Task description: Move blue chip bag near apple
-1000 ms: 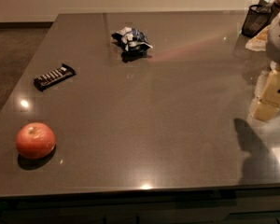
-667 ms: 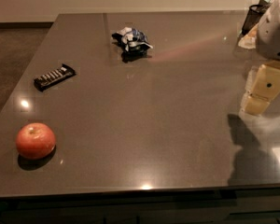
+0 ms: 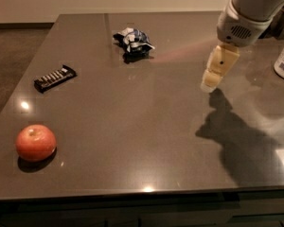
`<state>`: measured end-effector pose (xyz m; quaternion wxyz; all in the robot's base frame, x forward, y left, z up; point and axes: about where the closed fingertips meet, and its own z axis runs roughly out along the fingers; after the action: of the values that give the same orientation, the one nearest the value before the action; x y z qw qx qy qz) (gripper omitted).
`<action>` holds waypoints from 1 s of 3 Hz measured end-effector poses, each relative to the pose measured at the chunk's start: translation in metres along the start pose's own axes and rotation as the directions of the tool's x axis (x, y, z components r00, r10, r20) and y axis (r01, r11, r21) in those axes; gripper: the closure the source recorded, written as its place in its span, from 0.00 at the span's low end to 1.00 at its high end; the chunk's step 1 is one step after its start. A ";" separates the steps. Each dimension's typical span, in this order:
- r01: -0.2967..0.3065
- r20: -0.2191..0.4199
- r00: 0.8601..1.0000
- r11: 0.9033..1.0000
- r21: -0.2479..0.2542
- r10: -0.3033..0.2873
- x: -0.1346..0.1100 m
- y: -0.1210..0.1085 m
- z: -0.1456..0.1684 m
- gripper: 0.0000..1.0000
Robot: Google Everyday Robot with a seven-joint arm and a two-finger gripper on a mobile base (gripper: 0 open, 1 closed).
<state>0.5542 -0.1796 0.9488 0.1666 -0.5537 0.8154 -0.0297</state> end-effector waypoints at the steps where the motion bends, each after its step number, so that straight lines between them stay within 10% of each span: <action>1: -0.057 0.032 0.998 0.998 0.037 0.056 -0.022 -0.034 0.025 0.00; 3: -0.199 0.134 0.972 0.979 0.037 0.193 -0.076 -0.085 0.072 0.00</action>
Offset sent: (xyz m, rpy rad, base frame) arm 0.1424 0.0422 -0.0273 0.1778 -0.0888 -0.1836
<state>0.6771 -0.1330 0.9193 0.2350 -0.4669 0.8525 0.0026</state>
